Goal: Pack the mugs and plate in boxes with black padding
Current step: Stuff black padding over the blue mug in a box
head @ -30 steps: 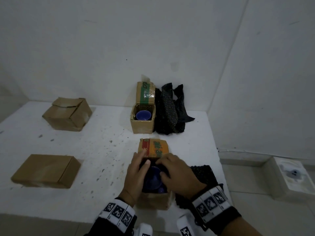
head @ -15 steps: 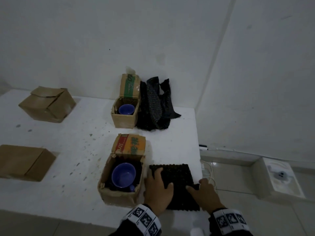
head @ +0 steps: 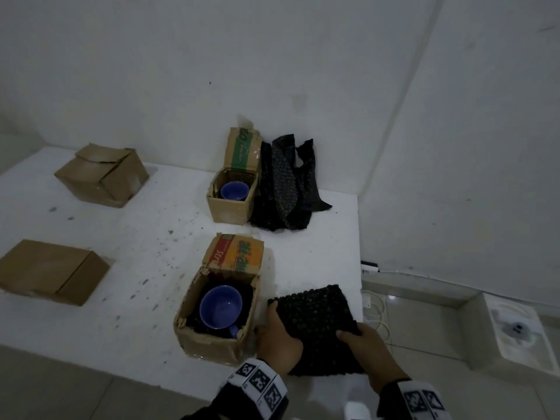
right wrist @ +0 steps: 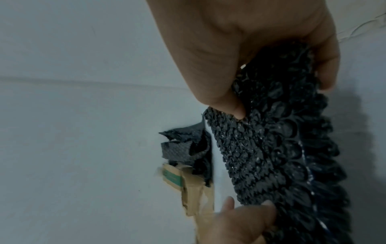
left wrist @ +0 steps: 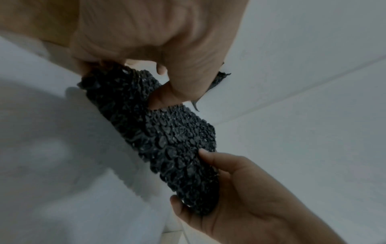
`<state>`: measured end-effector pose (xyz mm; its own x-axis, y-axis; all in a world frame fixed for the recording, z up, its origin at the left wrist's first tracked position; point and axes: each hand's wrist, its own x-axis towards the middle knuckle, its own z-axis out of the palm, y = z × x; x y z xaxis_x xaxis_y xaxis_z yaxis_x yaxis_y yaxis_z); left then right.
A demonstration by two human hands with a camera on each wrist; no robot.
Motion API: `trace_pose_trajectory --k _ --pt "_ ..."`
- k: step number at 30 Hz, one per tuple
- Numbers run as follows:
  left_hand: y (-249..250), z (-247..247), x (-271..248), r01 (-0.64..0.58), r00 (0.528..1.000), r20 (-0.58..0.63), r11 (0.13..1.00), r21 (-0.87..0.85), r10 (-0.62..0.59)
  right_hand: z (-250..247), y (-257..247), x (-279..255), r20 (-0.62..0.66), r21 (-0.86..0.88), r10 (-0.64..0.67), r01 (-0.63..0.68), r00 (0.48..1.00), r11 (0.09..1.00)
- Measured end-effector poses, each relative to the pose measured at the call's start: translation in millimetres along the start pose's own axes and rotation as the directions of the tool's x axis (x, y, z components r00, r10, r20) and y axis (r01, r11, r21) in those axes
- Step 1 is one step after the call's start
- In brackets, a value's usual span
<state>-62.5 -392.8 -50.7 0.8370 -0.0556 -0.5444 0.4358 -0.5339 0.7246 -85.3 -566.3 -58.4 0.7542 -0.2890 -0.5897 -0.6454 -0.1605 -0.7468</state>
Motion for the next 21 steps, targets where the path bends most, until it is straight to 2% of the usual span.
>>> trace_pose_trajectory --k 4,7,9,13,15,18,21 --pt "23.8 -15.4 -9.6 -0.141 0.989 0.008 0.971 -0.191 0.145 -19.0 -36.5 -28.9 0.026 0.159 -0.115 0.110 0.993 0.981" --pt "43.0 -38.0 -19.0 -0.306 0.952 -0.072 0.918 -0.253 0.298 -25.5 -68.0 -51.6 0.073 0.281 -0.212 0.184 0.974 0.942" --pt "53.2 -58.3 -27.1 -0.346 0.938 -0.108 0.880 -0.326 0.329 -22.8 -86.8 -62.5 0.079 0.333 -0.277 0.236 0.958 0.913" --pt "62.6 -106.3 -37.4 -0.382 0.922 -0.136 0.798 -0.466 0.362 -1.9 -116.6 -78.0 0.070 0.407 -0.362 0.305 0.930 0.861" --pt "61.5 -131.3 -38.4 -0.349 0.934 -0.133 0.774 -0.529 0.331 15.0 -127.2 -83.1 0.076 0.438 -0.386 0.317 0.919 0.842" --pt "48.7 -168.0 -35.8 -0.269 0.962 -0.120 0.791 -0.550 0.244 44.6 -134.9 -87.7 0.079 0.424 -0.407 0.339 0.910 0.840" --pt "27.5 -199.8 -28.1 -0.248 0.969 -0.133 0.834 -0.493 0.209 75.1 -135.7 -89.5 0.073 0.385 -0.405 0.349 0.912 0.854"
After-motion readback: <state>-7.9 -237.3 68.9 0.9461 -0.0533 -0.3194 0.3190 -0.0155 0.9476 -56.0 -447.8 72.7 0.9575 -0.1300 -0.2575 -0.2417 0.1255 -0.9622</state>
